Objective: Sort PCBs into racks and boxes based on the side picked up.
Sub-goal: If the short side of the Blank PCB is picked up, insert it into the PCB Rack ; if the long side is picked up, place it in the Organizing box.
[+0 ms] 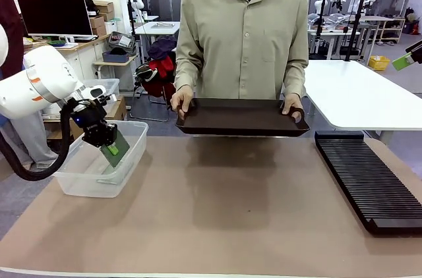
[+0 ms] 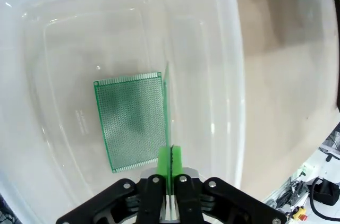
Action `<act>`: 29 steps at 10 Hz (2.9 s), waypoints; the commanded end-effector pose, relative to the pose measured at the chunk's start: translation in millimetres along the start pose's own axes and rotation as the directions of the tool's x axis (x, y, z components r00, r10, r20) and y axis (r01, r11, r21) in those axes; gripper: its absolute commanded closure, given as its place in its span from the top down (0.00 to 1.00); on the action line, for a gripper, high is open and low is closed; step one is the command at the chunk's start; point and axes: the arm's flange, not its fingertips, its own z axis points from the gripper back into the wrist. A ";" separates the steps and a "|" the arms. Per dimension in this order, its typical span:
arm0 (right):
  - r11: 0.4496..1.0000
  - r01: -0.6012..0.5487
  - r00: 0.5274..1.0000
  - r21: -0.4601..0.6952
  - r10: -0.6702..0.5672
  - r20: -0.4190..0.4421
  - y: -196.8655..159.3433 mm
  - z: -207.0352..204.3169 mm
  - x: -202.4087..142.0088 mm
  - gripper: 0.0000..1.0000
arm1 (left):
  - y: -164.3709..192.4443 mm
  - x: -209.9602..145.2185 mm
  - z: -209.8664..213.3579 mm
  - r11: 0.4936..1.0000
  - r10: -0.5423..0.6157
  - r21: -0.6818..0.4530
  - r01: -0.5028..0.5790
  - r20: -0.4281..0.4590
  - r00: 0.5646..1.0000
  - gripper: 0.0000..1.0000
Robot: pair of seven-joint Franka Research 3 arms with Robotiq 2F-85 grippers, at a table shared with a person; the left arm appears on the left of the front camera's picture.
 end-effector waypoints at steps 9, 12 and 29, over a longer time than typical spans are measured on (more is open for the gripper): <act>1.000 -0.001 1.000 0.013 0.001 0.005 0.7 -1.4 0.4 1.00 | 14.2 -11.3 -26.5 1.000 0.002 0.031 -0.001 -0.006 1.000 0.27; 1.000 -0.001 1.000 0.013 0.001 0.005 0.7 -1.4 0.4 1.00 | 16.7 -13.4 1.7 0.995 -0.004 0.101 0.004 0.005 1.000 0.82; 1.000 -0.001 1.000 0.013 0.001 0.005 0.7 -1.4 0.4 1.00 | -76.4 -62.7 161.8 0.676 -0.723 0.016 0.737 0.207 0.659 1.00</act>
